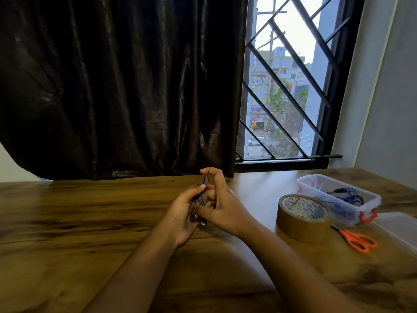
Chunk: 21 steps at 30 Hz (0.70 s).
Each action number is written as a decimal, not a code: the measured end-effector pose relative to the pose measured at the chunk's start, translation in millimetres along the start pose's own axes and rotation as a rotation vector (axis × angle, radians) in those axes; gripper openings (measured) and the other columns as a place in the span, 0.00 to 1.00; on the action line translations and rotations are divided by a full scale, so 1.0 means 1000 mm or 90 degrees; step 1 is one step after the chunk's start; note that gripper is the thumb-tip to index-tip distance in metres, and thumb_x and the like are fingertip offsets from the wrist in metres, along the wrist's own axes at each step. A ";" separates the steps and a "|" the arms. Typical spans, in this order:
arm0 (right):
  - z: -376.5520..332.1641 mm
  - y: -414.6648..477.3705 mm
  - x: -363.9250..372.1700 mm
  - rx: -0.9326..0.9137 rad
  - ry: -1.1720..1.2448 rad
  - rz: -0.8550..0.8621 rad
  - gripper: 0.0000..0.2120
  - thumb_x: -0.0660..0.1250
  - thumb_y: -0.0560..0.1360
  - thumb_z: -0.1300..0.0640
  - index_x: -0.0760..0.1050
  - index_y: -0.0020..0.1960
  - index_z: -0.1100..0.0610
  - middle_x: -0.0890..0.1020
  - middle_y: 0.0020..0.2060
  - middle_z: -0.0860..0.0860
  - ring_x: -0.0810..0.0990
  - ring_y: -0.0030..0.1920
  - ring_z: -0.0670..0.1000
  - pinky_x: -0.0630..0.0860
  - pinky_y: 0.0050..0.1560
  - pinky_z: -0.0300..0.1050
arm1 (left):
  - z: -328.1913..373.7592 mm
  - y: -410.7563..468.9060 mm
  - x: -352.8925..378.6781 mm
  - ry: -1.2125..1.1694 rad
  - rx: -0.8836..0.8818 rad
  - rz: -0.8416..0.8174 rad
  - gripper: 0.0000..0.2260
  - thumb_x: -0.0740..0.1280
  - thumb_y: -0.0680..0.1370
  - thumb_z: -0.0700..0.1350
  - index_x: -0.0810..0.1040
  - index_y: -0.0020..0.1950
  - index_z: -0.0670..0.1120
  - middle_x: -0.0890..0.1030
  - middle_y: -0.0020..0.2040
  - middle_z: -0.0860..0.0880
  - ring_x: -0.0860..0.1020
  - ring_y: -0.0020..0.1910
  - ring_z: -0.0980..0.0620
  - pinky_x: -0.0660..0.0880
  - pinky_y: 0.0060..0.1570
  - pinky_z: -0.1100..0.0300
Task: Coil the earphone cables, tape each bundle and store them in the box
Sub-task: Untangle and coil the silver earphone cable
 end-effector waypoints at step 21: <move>0.035 -0.008 -0.004 0.277 0.442 0.018 0.10 0.58 0.81 0.62 0.77 0.56 0.62 0.83 0.41 0.54 0.83 0.40 0.47 0.80 0.39 0.42 | 0.004 0.005 0.000 -0.072 -0.007 0.060 0.21 0.55 0.80 0.57 0.69 0.33 0.45 0.66 0.20 0.51 0.69 0.22 0.53 0.77 0.33 0.59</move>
Point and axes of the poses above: each hand's wrist, its own y-axis towards the middle knuckle, its own x-axis out of the palm, z = x × y, the point moved 8 cm from there along y, towards the middle knuckle
